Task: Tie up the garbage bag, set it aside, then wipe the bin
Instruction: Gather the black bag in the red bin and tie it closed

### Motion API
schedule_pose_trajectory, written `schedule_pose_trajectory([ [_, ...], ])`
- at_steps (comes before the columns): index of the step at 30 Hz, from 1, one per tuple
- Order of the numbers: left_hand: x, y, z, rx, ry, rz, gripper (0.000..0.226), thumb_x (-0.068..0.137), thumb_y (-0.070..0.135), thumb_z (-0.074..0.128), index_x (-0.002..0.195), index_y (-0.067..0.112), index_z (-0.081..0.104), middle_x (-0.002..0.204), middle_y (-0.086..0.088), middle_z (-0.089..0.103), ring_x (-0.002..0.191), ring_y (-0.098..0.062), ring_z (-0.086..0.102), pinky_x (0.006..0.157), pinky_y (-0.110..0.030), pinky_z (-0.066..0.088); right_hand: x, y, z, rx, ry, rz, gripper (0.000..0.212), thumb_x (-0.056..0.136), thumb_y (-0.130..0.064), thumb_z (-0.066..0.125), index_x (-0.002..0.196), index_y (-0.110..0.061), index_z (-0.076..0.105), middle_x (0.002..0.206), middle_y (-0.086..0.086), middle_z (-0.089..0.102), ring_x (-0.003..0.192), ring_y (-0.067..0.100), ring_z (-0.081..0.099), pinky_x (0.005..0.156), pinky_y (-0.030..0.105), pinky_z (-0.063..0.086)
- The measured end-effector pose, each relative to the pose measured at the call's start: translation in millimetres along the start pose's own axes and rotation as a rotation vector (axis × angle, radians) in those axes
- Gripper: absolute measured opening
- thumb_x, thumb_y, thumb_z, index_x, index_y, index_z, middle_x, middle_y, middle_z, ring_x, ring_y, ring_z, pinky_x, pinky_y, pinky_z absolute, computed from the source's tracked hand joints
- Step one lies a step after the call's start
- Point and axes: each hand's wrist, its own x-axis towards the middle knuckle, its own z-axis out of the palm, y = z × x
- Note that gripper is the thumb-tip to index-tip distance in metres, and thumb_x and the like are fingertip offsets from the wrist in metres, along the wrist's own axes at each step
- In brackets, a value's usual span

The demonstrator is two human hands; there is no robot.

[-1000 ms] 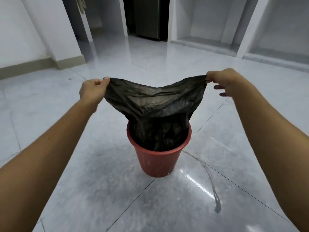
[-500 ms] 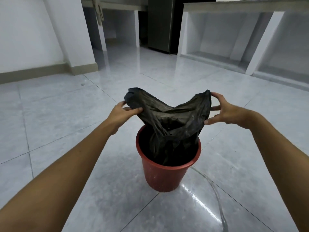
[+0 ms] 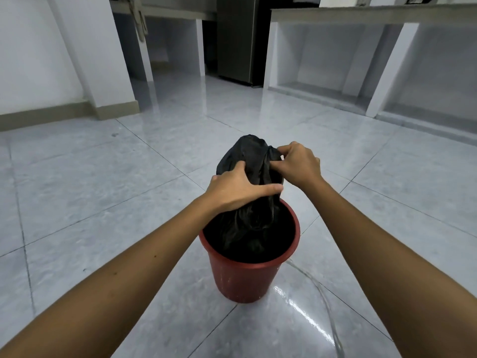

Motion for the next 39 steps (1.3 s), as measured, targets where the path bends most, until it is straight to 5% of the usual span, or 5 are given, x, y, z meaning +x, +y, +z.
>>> schedule_pose_trajectory([
  [12,4.8,-13.9,-34.6,-0.182,-0.239,0.2,0.034,0.093,0.004,0.046,0.117,0.024,0.036,0.098,0.006,0.06,0.083,-0.004,0.061,0.072,-0.019,0.052,15.8,50.6,-19.3,0.625,-0.462,0.23,0.038,0.078,-0.025,0.061,0.115,-0.036,0.058,0.122,-0.002,0.062,0.11,0.013,0.054,0.088,0.037,0.036],
  [18,-6.2,-46.6,-56.1,-0.147,-0.395,0.235,0.032,0.094,-0.004,0.047,0.1,0.022,0.065,0.093,0.004,0.068,0.086,-0.005,0.063,0.076,-0.017,0.05,28.7,55.5,8.9,0.574,-0.329,0.39,0.044,0.095,-0.045,0.049,0.128,-0.016,0.054,0.126,0.0,0.058,0.076,0.001,0.05,0.07,0.027,0.035],
  [28,-5.4,-62.9,-58.1,0.147,-0.283,0.104,0.071,0.08,-0.01,0.034,0.085,0.055,0.062,0.109,0.016,0.067,0.108,-0.008,0.058,0.096,-0.023,0.045,50.7,31.8,35.4,0.477,-0.768,0.428,0.067,0.051,-0.091,0.052,0.069,-0.028,0.065,0.088,-0.004,0.066,0.085,0.015,0.058,0.076,0.034,0.04],
  [35,11.5,-44.4,-48.2,-0.041,0.167,-0.081,0.022,0.077,0.015,0.052,0.092,0.028,0.061,0.086,0.004,0.067,0.075,-0.011,0.06,0.058,-0.019,0.043,56.5,15.0,2.1,0.272,-0.533,0.041,0.005,0.08,-0.015,0.069,0.078,-0.016,0.073,0.063,-0.002,0.057,0.054,0.008,0.045,0.045,0.015,0.031],
  [39,36.1,-28.9,-26.1,-0.534,0.141,-0.321,0.024,0.078,0.006,0.05,0.101,0.007,0.056,0.103,-0.013,0.064,0.083,-0.021,0.065,0.062,-0.028,0.057,36.6,0.8,-10.1,0.293,-0.566,-0.005,0.016,0.088,-0.013,0.056,0.093,-0.008,0.071,0.073,0.001,0.058,0.059,0.01,0.052,0.07,0.028,0.037],
])
